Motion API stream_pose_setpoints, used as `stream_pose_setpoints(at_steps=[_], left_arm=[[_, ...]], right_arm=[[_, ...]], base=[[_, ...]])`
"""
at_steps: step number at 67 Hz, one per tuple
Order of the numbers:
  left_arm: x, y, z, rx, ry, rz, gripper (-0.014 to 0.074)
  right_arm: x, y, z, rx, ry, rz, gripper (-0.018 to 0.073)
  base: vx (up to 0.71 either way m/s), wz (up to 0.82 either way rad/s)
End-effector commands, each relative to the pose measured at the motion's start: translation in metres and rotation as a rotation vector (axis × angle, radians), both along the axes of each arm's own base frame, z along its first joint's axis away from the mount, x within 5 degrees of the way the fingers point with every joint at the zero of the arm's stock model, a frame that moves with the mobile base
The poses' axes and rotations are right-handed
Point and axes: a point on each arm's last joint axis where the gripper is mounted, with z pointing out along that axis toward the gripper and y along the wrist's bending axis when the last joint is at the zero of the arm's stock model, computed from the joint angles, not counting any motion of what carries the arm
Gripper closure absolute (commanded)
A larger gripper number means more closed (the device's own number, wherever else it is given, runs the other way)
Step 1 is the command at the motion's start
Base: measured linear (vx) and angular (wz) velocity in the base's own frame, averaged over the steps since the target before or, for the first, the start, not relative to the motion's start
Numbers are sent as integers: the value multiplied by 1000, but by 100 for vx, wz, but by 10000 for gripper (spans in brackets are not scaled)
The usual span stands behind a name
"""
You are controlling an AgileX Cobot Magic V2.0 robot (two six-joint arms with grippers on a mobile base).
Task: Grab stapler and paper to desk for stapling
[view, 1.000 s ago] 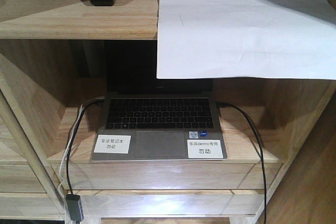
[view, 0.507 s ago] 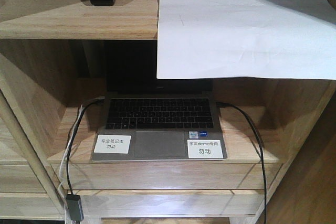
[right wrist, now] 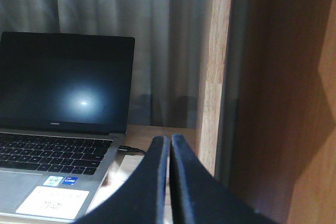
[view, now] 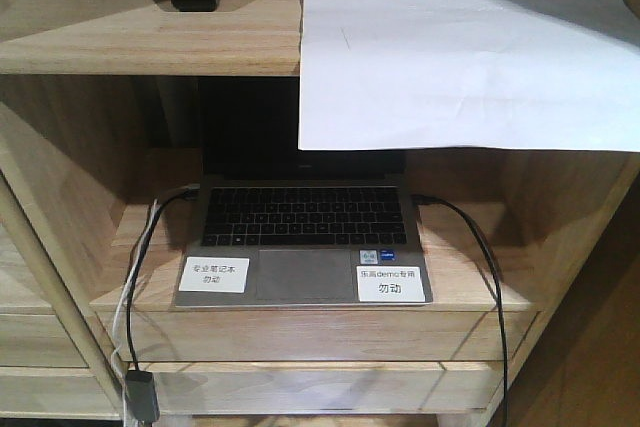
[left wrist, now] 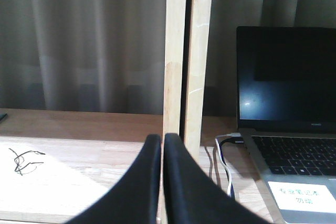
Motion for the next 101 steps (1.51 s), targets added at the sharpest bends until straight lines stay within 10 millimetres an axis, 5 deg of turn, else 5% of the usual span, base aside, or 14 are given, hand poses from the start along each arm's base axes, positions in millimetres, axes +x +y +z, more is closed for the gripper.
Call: stream_pose_setpoints(at_steps=[1, 22, 48, 70, 84, 101], left_arm=[[0, 0, -1, 2, -63, -7, 603], [-3, -1, 18, 6, -251, -11, 603], [-26, -2, 110, 0, -440, -13, 603], [-8, 0, 182, -8, -172, -3, 603], [11, 1, 191, -13, -57, 0, 603], [11, 1, 191, -13, -65, -1, 601]], right_arm=[[-2, 0, 7, -1, -93, 1, 568], [-2, 0, 7, -1, -93, 1, 568], [-2, 0, 7, -1, -93, 1, 568], [-2, 0, 7, -1, -93, 1, 568], [-2, 0, 7, -1, -93, 1, 568], [-2, 0, 7, -1, -93, 1, 568]], base=[[0, 0], [0, 0], [0, 0], [0, 0], [0, 0], [0, 0]])
